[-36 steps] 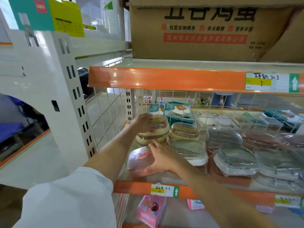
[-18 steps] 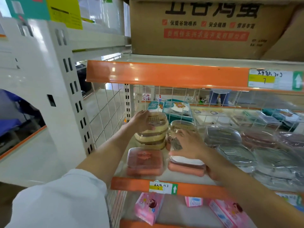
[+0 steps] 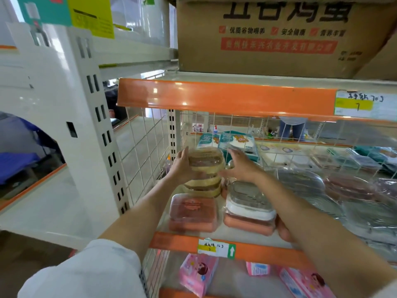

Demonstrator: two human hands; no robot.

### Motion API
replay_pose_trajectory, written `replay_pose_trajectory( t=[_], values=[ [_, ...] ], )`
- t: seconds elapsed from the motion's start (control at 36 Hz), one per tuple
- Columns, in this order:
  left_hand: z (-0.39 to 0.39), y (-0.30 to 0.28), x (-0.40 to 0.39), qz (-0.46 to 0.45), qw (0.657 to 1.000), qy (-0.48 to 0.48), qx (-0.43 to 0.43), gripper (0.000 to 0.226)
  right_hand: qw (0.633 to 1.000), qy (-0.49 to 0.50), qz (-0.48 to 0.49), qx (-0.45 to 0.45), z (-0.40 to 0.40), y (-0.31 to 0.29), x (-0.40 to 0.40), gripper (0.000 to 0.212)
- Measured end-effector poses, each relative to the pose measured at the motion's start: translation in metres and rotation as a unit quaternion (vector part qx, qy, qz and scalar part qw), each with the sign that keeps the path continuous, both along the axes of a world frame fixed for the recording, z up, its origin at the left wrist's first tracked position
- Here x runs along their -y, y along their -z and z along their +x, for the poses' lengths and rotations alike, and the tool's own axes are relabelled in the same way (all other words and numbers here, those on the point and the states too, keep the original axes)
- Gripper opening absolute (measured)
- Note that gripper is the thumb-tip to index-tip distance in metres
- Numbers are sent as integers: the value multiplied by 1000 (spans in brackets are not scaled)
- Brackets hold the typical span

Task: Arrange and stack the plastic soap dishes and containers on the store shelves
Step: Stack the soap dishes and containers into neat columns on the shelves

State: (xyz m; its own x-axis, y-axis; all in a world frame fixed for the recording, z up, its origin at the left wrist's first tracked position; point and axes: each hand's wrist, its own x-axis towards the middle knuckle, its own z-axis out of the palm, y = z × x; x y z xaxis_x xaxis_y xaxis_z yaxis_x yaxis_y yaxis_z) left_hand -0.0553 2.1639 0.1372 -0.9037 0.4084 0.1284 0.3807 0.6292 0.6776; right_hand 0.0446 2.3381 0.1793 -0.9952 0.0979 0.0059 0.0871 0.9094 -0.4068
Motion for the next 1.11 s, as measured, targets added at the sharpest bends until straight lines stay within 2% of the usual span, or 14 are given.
replay_pose_trajectory(
  t=[0.08, 0.17, 0.19, 0.31, 0.42, 0.47, 0.56, 0.61, 0.72, 0.81, 0.86, 0.92, 0.97, 1.11],
  values=[
    [-15, 25, 5, 63, 998, -19, 19, 127, 999, 2, -43, 5, -12, 0, 1, 106],
    [-10, 23, 8, 61, 997, -2, 39, 82, 995, 8, -94, 6, -22, 1, 3, 107],
    [-10, 22, 8, 61, 997, 9, 44, 78, 994, 10, -109, 7, -24, 2, 3, 104],
    [-14, 24, 6, 81, 991, -10, 109, 92, 992, -2, -123, 4, -30, 4, 4, 80],
    [-44, 39, 5, 74, 990, -19, 116, 125, 993, -11, -116, 4, -34, 6, 2, 75],
    [-81, 69, 2, 80, 989, -17, 125, 124, 995, -19, -95, 16, -35, 5, -2, 80],
    [-39, 27, 3, 60, 991, -21, 114, 120, 995, -22, -74, 55, -32, 1, -14, 102],
    [-23, 13, 2, 63, 990, -11, 129, 103, 996, -15, -53, 73, -27, -1, -27, 122],
    [-40, 30, 1, 93, 985, -15, 146, 140, 994, 23, 14, 102, -19, 3, -70, 107],
    [-26, 15, -3, 111, 988, -21, 108, 132, 987, 50, 57, 139, -15, 13, -90, 85],
    [-17, 7, -8, 134, 986, -22, 95, 111, 987, 55, 54, 144, -13, 23, -95, 71],
    [-19, 11, -12, 138, 987, -32, 81, 93, 989, 59, 48, 130, -9, 30, -94, 77],
    [-17, 10, -13, 142, 986, -40, 71, 91, 992, 63, 49, 100, -7, 34, -92, 85],
    [-25, 14, -7, 162, 980, -32, 111, 127, 996, 72, 51, 8, -5, 29, -102, 102]
  ],
)
